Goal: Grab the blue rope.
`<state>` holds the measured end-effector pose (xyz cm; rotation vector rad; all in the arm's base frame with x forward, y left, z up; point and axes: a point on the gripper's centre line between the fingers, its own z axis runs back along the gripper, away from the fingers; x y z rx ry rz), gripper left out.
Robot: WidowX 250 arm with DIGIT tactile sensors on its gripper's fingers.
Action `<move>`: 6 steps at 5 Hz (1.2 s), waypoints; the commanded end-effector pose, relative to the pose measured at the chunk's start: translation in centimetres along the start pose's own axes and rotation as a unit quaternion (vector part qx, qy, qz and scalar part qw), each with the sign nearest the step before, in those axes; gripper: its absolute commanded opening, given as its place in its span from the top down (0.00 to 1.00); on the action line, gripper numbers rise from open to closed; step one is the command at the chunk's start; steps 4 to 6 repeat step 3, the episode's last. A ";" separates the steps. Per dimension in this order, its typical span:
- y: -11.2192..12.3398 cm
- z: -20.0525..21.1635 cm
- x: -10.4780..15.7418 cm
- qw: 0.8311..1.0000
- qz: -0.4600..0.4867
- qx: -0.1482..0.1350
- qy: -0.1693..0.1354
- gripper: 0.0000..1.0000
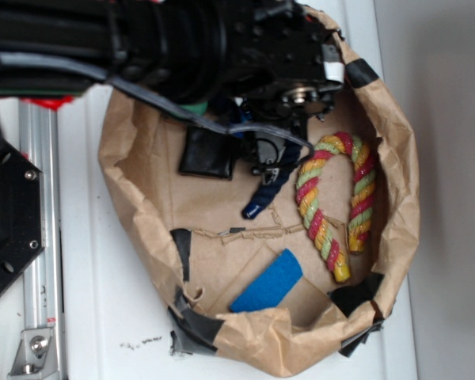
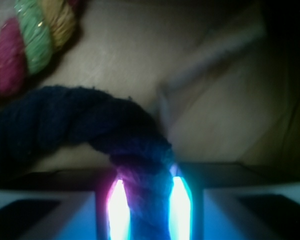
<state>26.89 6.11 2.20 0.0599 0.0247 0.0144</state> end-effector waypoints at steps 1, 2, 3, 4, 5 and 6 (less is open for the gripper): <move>-3.7 11.0 -0.4 0.992 0.075 -0.083 -0.064 1.00; -3.8 12.0 -0.7 0.987 0.125 -0.085 -0.059 1.00; -3.6 12.2 -0.8 0.988 0.133 -0.061 -0.053 1.00; -3.6 12.2 -0.8 0.988 0.133 -0.061 -0.053 1.00; -3.6 12.2 -0.8 0.988 0.133 -0.061 -0.053 1.00; -3.6 12.2 -0.8 0.988 0.133 -0.061 -0.053 1.00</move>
